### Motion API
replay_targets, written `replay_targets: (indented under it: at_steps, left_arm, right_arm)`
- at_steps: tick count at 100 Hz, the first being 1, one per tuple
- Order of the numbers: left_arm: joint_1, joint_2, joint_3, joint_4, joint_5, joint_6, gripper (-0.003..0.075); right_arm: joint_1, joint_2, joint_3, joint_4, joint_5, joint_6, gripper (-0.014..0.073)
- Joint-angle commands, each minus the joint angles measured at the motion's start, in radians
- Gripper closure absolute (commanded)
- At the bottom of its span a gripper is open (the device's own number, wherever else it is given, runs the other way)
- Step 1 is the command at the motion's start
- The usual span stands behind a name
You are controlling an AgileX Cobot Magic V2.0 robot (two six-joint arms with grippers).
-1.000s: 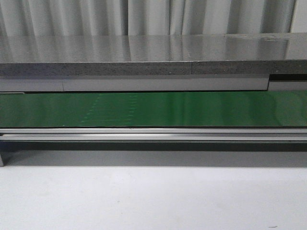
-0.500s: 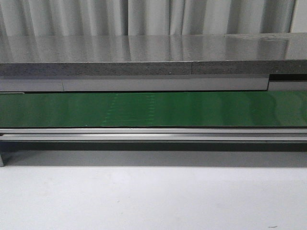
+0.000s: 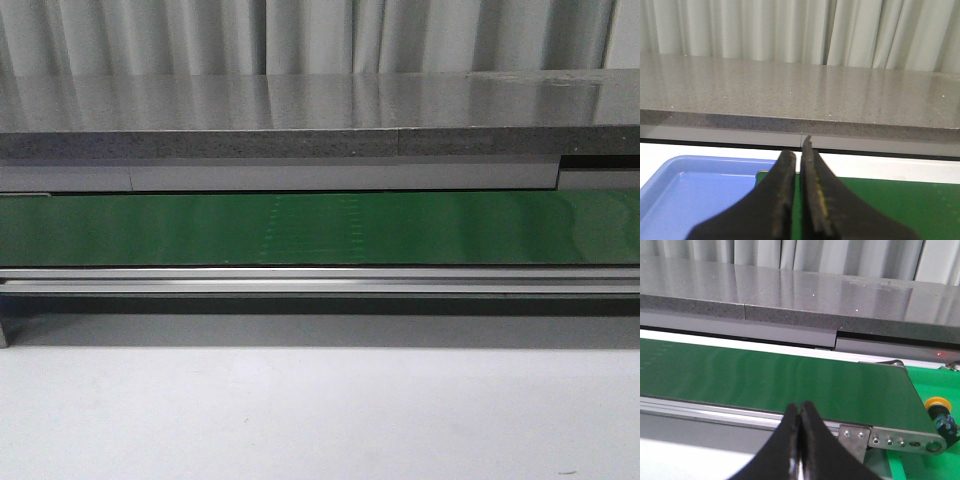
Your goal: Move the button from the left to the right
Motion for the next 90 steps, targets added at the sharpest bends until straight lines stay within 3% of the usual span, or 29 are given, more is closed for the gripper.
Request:
replay_targets:
  at_steps: [1, 90]
  left_arm:
    - [0.001, 0.006, -0.027, -0.009, -0.079, -0.011, 0.0715]
    - [0.001, 0.006, -0.027, -0.009, -0.079, -0.011, 0.0715]
  right_arm:
    - [0.002, -0.016, 0.0, -0.016, -0.103, 0.002, 0.0662]
    - [0.002, -0.016, 0.008, -0.016, -0.11, 0.004, 0.0662]
